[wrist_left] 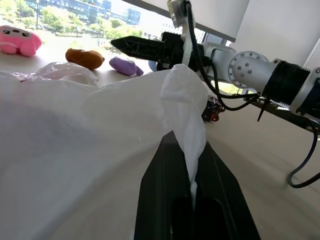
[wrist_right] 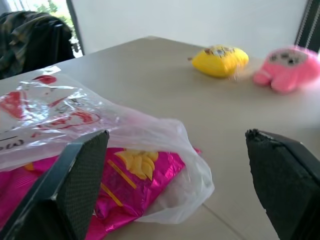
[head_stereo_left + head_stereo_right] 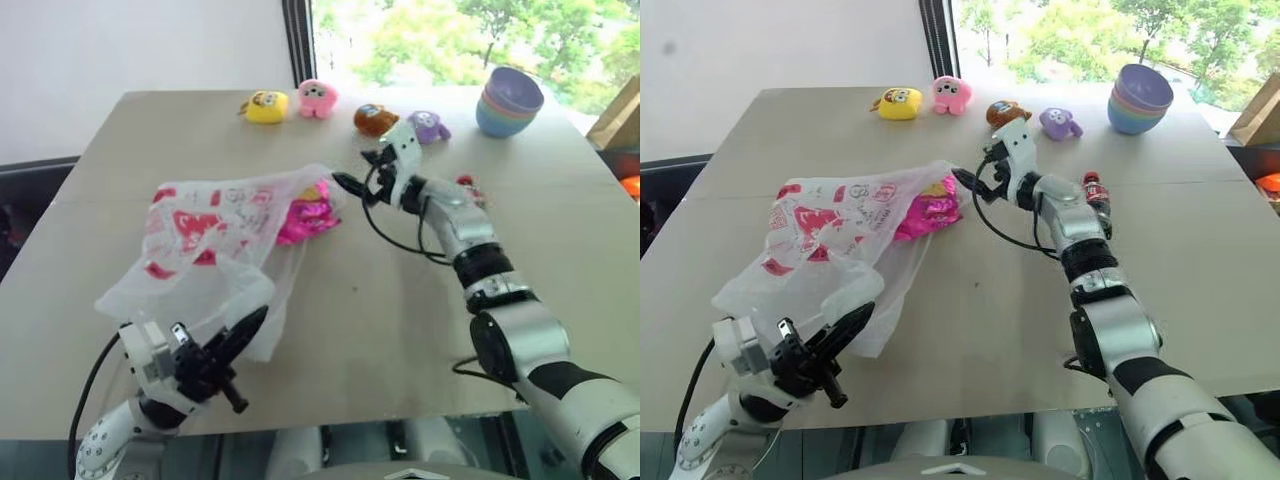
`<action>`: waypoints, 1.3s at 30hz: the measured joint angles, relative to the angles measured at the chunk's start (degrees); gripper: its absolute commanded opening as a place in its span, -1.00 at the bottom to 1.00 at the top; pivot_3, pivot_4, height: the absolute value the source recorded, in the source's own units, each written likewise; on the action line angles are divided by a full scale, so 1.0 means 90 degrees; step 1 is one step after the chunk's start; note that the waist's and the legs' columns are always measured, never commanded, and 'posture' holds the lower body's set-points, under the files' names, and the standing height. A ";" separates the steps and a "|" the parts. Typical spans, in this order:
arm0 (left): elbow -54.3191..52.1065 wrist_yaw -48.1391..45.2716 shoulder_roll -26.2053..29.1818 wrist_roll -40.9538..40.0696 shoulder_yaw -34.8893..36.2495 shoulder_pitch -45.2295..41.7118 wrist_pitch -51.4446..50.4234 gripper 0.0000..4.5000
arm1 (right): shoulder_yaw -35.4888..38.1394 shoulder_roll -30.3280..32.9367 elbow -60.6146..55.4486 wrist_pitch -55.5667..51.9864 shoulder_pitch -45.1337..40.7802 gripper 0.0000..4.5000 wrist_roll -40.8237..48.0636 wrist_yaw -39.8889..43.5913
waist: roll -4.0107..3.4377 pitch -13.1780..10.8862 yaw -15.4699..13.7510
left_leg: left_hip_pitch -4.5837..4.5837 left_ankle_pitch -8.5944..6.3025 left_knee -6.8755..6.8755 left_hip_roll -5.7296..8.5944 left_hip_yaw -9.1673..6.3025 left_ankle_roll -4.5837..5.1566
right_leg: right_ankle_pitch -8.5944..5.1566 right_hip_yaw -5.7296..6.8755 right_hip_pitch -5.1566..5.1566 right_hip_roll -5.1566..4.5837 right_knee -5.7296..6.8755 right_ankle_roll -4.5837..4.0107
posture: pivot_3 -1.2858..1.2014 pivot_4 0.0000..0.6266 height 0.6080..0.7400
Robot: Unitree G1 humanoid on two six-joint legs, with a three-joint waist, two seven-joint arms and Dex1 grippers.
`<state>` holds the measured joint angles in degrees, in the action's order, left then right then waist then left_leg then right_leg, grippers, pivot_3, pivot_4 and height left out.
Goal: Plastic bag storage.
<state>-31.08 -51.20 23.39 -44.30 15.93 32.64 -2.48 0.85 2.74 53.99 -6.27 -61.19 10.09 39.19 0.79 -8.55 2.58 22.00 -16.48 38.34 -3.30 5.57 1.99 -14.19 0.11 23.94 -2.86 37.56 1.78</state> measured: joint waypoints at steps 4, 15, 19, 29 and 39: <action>0.0010 -0.0158 0.0067 -0.0139 0.0487 0.0518 0.0010 -1.00 | 0.0101 -0.0333 0.1036 0.0056 -0.0364 0.97 -0.0086 -0.0430 | 0.0001 -0.0002 0.0000 | 0.0054 0.0004 0.0003 -0.0002 -0.0001 -0.0006 | 0.0001 0.0001 0.0056 -0.0002 0.0007 0.0002 | 0.03 -0.52 1.00; 0.0124 -0.0345 -0.0055 -0.0350 0.1390 0.1066 0.0136 -1.00 | 0.0100 -0.0479 0.1711 0.0442 -0.0504 0.74 -0.0439 -0.0727 | 0.0002 -0.0002 -0.0004 | 0.0093 0.0006 0.0008 0.0000 -0.0003 -0.0009 | 0.0002 0.0005 0.0088 0.0000 0.0008 0.0003 | 0.03 -0.52 1.00; 0.0123 -0.0332 -0.0072 -0.0341 0.1400 0.0954 0.0136 -1.00 | 0.0168 -0.0587 0.1723 0.0425 -0.0502 -0.08 -0.0354 -0.0344 | 0.0002 -0.0001 -0.0004 | 0.0091 0.0006 0.0008 -0.0001 -0.0004 -0.0009 | 0.0002 0.0005 0.0088 0.0003 0.0011 0.0004 | 0.03 -0.52 1.00; 0.0346 -0.0166 -0.0017 -0.0211 0.1205 0.0133 0.0027 -1.00 | 0.0730 -0.0412 0.1380 -0.0259 -0.0496 -0.98 0.0174 0.0150 | 0.0004 0.0000 -0.0023 | 0.0092 0.0007 0.0010 0.0000 -0.0005 -0.0011 | 0.0003 0.0009 0.0086 0.0000 0.0015 0.0005 | 0.03 -0.52 1.00; 0.0364 0.1678 0.0190 -0.1292 0.1428 -0.2526 -0.0672 -1.00 | 0.2184 0.1107 -0.0539 -0.1881 -0.0716 -0.98 0.1850 0.0218 | 0.0003 -0.0003 -0.0085 | 0.0105 0.0008 0.0022 0.0002 -0.0025 -0.0011 | 0.0005 0.0018 0.0082 -0.0013 0.0022 0.0009 | 0.03 -0.52 1.00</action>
<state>-27.80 -36.09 25.11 -55.93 28.79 9.91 -8.52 20.50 12.71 49.13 -23.20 -67.64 26.74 41.15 0.81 -8.58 1.81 22.95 -16.41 38.54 -3.28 5.34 1.89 -14.14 0.27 24.69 -2.98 37.76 1.86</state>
